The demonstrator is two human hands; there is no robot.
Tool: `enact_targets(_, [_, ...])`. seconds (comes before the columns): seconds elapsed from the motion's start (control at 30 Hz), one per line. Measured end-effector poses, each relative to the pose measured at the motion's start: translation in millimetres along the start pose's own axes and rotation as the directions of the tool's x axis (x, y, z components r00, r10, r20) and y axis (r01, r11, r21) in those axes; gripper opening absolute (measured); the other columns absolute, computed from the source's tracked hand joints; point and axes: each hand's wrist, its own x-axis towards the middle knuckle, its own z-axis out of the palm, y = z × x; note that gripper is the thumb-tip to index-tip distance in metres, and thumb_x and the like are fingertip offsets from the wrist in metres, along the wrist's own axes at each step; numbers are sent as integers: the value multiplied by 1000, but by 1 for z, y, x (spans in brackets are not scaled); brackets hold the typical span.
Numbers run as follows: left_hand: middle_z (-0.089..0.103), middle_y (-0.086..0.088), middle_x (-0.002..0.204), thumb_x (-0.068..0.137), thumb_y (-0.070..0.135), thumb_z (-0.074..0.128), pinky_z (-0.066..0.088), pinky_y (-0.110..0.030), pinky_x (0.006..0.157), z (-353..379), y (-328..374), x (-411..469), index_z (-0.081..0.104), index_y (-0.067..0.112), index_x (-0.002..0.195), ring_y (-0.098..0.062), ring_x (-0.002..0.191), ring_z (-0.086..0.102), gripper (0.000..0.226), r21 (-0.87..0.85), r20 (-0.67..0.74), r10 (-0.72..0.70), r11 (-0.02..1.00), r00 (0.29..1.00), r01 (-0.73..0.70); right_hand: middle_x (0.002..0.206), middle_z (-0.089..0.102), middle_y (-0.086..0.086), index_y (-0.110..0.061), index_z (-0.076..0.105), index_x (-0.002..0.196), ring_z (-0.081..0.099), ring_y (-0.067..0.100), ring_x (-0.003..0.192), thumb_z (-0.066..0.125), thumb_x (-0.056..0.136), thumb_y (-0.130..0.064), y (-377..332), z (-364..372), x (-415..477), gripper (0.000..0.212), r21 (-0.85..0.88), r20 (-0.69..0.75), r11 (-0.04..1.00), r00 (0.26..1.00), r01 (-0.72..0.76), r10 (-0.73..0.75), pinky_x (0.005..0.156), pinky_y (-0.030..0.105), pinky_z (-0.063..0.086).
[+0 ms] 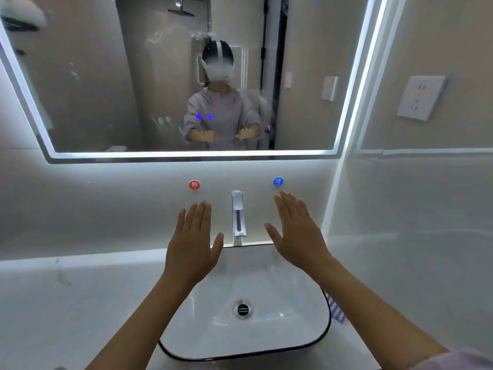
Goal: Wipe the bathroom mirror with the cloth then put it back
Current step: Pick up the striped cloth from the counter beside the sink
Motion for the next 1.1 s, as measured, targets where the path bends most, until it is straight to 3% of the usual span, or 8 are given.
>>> enact_targets(0.17, [26,-13,154,91,47,29,-1,-37,114,20,10,18,25,5,146,-28,143,21,69,5,5,3,1000,1000,-3,160,7,6,-11,13,150,4,20,147,36,98,-43,17,8,11,65,4,18,1000,1000,16,-16,120,33,-1])
enact_targets(0.37, [27,-14,153,94,43,37,-1,-35,115,47,37,31,25,4,146,-28,143,21,66,-34,21,31,999,999,-30,159,11,7,-11,15,150,6,21,147,37,98,-43,52,17,11,65,25,46,999,999,-27,26,120,35,3])
enact_targets(0.47, [28,-14,153,94,41,37,0,-35,116,63,60,35,24,4,146,-27,143,22,65,-112,47,29,993,998,-23,158,16,8,-10,17,149,9,21,146,40,97,-43,79,23,6,65,55,46,994,995,-93,91,120,36,10])
enact_targets(0.67, [20,-9,157,95,44,33,-2,-34,119,110,123,38,16,9,148,-22,146,12,66,-192,153,120,977,981,-90,158,17,8,-11,18,149,12,21,146,40,97,-43,143,38,-18,65,73,74,969,970,-235,230,114,26,11])
enact_targets(0.8, [18,-8,157,96,47,28,-1,-35,118,141,159,46,14,11,149,-22,146,11,66,-212,209,137,973,968,-92,157,20,10,-10,21,148,16,24,145,42,96,-43,176,48,-37,65,38,114,957,953,-287,281,115,33,20])
enact_targets(1.1, [13,-7,158,96,48,29,-4,-31,115,198,205,53,9,10,149,-21,146,6,68,-269,341,254,949,905,-165,160,7,3,-16,10,151,6,18,147,37,97,-44,230,76,-78,67,78,239,865,851,-496,467,115,33,20])
